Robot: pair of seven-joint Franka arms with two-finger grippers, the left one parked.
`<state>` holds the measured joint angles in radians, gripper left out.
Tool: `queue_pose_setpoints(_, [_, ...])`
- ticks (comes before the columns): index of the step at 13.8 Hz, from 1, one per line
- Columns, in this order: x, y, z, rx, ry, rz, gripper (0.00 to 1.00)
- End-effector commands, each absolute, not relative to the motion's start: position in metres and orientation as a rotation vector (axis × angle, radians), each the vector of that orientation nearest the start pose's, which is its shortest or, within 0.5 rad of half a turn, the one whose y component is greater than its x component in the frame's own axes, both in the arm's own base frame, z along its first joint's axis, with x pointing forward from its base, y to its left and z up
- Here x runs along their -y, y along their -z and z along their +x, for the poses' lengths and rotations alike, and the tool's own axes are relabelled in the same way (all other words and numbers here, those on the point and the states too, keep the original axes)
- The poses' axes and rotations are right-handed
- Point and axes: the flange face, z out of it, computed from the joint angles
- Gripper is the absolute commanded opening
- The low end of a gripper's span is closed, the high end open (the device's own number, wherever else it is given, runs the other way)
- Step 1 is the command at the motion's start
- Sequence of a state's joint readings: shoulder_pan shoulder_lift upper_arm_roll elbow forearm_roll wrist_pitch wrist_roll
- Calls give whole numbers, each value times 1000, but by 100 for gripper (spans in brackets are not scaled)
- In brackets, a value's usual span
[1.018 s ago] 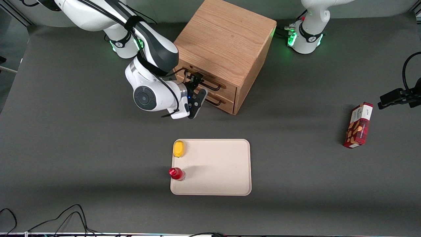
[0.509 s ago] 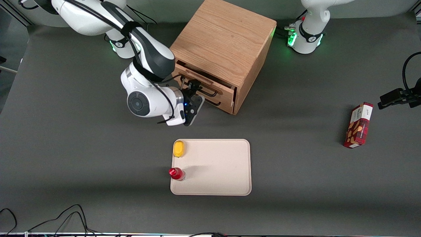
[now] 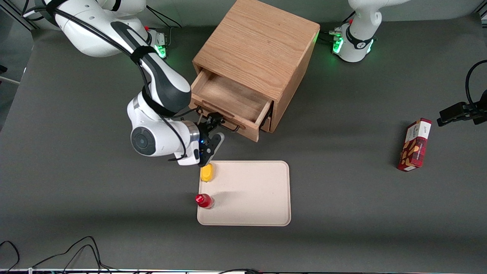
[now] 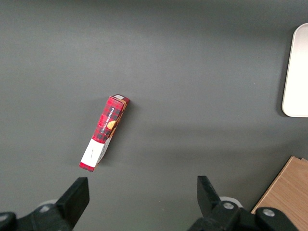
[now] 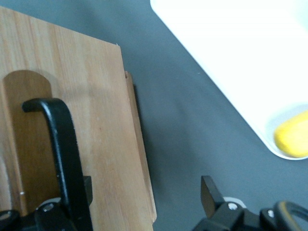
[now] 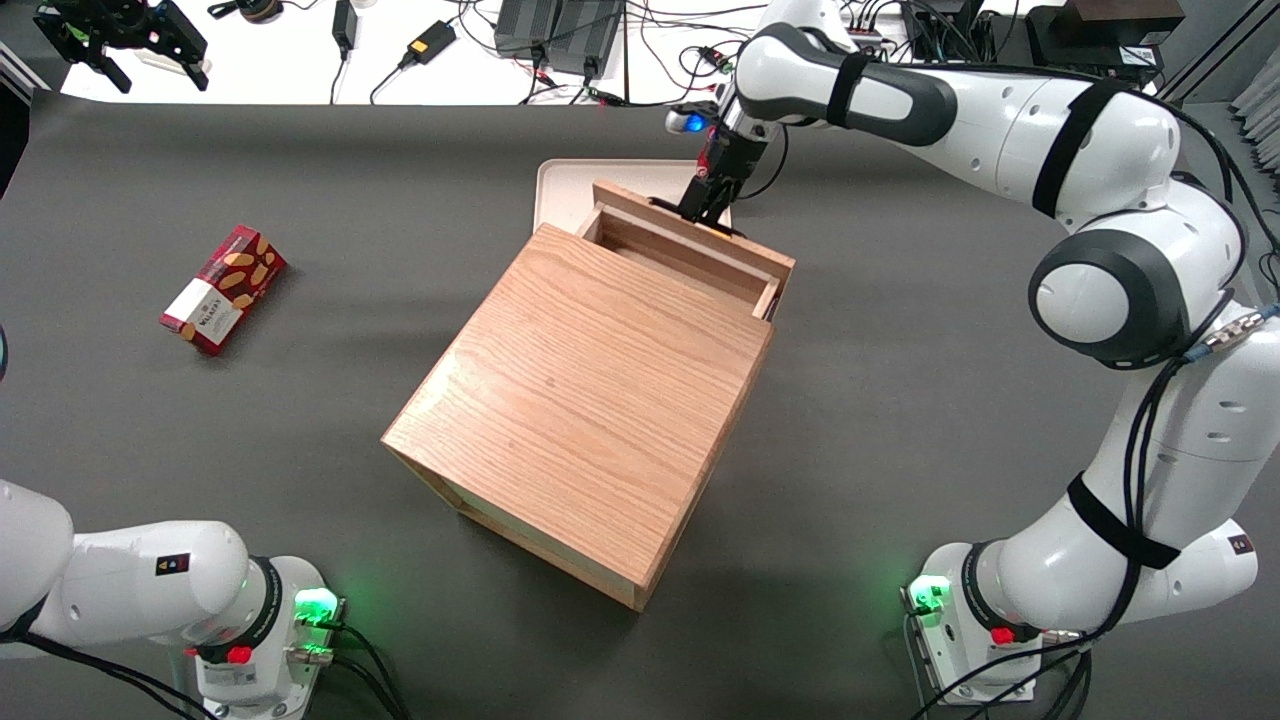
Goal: Open upper drawer
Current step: 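Pull the upper drawer outward from the cabinet with the right gripper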
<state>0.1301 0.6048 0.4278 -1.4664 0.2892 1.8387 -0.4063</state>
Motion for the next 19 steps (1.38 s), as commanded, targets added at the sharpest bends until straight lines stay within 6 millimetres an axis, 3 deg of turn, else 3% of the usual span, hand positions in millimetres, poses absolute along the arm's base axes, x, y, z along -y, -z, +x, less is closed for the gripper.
queue_pose_setpoints(1, [-331,-351,619,1013,-304,-2426,100])
queue_pose_setpoints(5, [-314,-365,631,1003,-331,-2428,100])
queue_pose_setpoints(14, [-298,-363,661,1011,-276,-2476,100])
queue_pose_setpoints(19, [-276,-372,676,1024,-245,-2498,100])
